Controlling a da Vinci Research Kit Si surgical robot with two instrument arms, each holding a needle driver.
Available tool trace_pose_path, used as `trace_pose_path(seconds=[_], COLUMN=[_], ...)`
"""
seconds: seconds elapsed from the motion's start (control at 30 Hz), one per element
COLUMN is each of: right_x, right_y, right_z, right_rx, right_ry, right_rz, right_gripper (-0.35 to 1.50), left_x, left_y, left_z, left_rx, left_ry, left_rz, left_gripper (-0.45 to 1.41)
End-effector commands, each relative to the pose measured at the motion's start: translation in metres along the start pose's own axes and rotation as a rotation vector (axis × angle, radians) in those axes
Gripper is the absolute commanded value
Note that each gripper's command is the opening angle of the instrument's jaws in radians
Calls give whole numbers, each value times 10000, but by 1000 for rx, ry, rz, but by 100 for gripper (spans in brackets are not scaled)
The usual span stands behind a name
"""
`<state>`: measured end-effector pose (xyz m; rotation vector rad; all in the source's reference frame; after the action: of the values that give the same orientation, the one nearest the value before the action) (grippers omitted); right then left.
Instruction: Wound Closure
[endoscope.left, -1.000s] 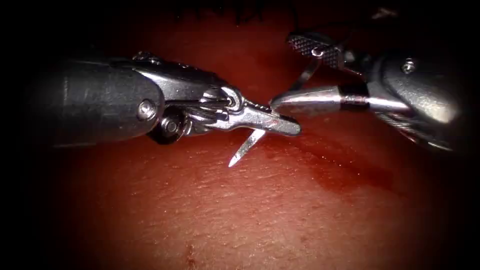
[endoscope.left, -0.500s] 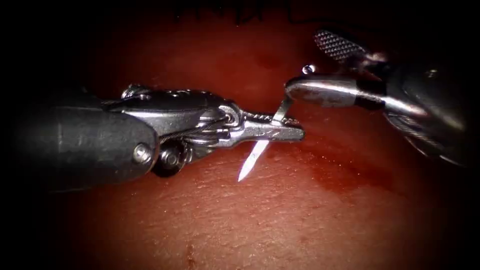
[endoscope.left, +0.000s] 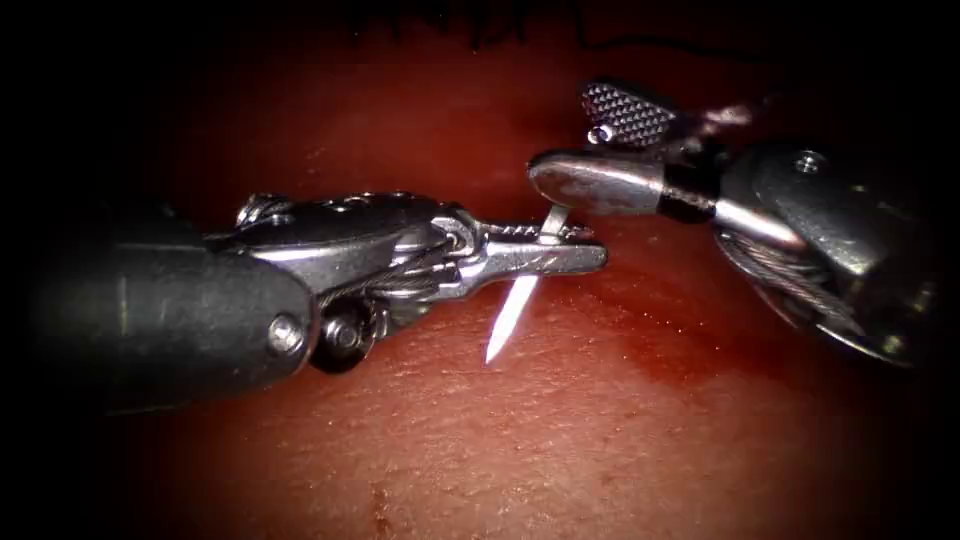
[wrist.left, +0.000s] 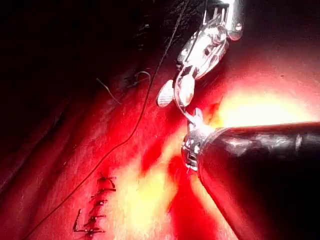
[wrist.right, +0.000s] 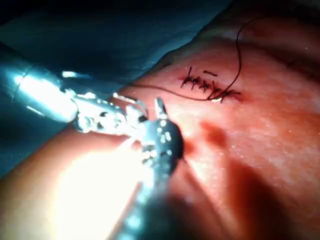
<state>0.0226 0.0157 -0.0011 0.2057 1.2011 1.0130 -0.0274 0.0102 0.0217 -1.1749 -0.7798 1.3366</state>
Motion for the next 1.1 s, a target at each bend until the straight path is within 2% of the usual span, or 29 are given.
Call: trace_pose_path(seconds=[0.03, 0.17, 0.23, 0.27, 0.33, 0.6, 0.63, 0.7, 0.73, 0.83, 0.87, 0.97, 1.07, 1.1], right_x=[-6, -8, -10, -10, -11, -13, -13, -13, -13, -14, -14, -14, -13, -11], right_y=[-2, -1, -1, -1, 0, 0, 0, 1, 2, 2, 2, 3, 6, 11], right_z=[8, 10, 11, 11, 12, 12, 11, 11, 11, 12, 12, 12, 14, 17], right_rx=[2, -1, -2, -2, -2, -53, -50, -44, -34, -21, -21, -9, 3, 5], right_ry=[1, 8, 20, 20, 21, 22, 22, 21, 21, 22, 22, 22, 23, 26], right_rz=[-1, -3, -3, -3, -5, -151, -157, -186, -204, -246, -246, -287, -328, -350], right_gripper=[27, 17, 0, 0, -35, -35, -35, -35, -35, -35, -35, -35, -35, -35], left_x=[-1, -2, -2, -2, -2, -6, -7, -8, -9, -9, -9, -11, -11, -9], left_y=[-2, -2, -2, -2, -2, 3, 4, 5, 5, 5, 5, 5, 5, 5], left_z=[7, 7, 7, 7, 7, 9, 9, 10, 10, 7, 7, 6, 2, -4], left_rx=[1, -1, -3, -3, -3, -25, -31, -38, -15, 15, 15, 37, 48, 45], left_ry=[2, 4, 3, 3, 3, -10, -21, -26, -8, -30, -30, -71, -99, -108], left_rz=[0, 0, 0, 0, 0, 1, 2, 9, 114, 212, 212, 247, 286, 298], left_gripper=[-45, -45, -45, -45, -45, -45, -28, 20, 59, 86, 86, 119, 130, 138])
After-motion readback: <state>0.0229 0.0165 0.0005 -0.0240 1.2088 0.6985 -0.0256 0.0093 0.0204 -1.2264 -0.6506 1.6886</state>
